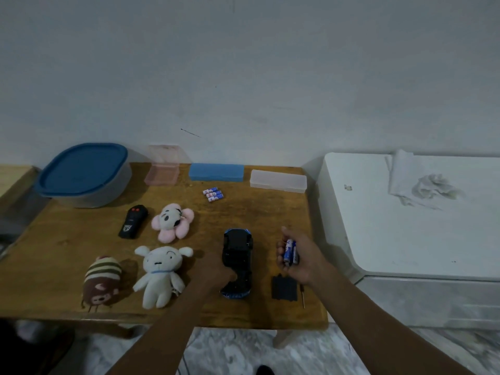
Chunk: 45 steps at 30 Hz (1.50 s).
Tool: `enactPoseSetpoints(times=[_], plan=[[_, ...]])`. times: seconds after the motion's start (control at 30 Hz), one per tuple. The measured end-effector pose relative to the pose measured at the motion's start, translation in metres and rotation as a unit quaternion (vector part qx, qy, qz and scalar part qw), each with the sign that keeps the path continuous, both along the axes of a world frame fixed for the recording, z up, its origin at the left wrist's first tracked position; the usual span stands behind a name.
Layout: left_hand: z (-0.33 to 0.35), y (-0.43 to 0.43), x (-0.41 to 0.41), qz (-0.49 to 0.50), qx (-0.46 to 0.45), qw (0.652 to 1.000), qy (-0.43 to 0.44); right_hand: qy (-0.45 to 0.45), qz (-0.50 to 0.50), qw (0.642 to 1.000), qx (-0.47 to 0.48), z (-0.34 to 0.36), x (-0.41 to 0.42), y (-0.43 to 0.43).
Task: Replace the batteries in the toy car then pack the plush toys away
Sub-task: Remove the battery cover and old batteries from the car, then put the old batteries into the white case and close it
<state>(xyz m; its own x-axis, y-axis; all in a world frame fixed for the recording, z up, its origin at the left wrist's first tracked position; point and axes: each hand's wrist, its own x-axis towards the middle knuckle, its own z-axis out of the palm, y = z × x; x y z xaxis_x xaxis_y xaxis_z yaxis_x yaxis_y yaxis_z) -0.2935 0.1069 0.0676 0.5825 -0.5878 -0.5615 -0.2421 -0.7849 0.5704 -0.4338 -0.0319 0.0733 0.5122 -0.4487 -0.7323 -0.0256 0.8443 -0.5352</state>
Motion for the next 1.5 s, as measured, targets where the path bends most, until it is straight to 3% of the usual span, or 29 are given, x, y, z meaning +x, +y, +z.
enactPoseSetpoints(times=[0.23,0.5,0.8,1.0,1.5], plan=[[0.012,-0.011,0.017,-0.018,-0.115,0.981,-0.153,0.048,0.003,0.998,-0.046,0.003,0.006,-0.004],[0.024,-0.039,0.051,-0.124,-0.173,0.960,-0.182,0.105,-0.017,0.984,-0.143,0.025,0.013,-0.011],[0.035,-0.063,0.052,-0.209,-0.172,0.938,-0.215,0.181,-0.001,0.946,-0.268,0.019,0.012,-0.026],[0.025,-0.111,0.062,-0.210,-0.124,0.949,-0.200,0.232,0.009,0.907,-0.351,0.011,0.023,-0.060],[-0.004,-0.219,0.061,-0.258,-0.097,0.938,-0.209,0.329,0.010,0.861,-0.387,-0.048,0.052,-0.162]])
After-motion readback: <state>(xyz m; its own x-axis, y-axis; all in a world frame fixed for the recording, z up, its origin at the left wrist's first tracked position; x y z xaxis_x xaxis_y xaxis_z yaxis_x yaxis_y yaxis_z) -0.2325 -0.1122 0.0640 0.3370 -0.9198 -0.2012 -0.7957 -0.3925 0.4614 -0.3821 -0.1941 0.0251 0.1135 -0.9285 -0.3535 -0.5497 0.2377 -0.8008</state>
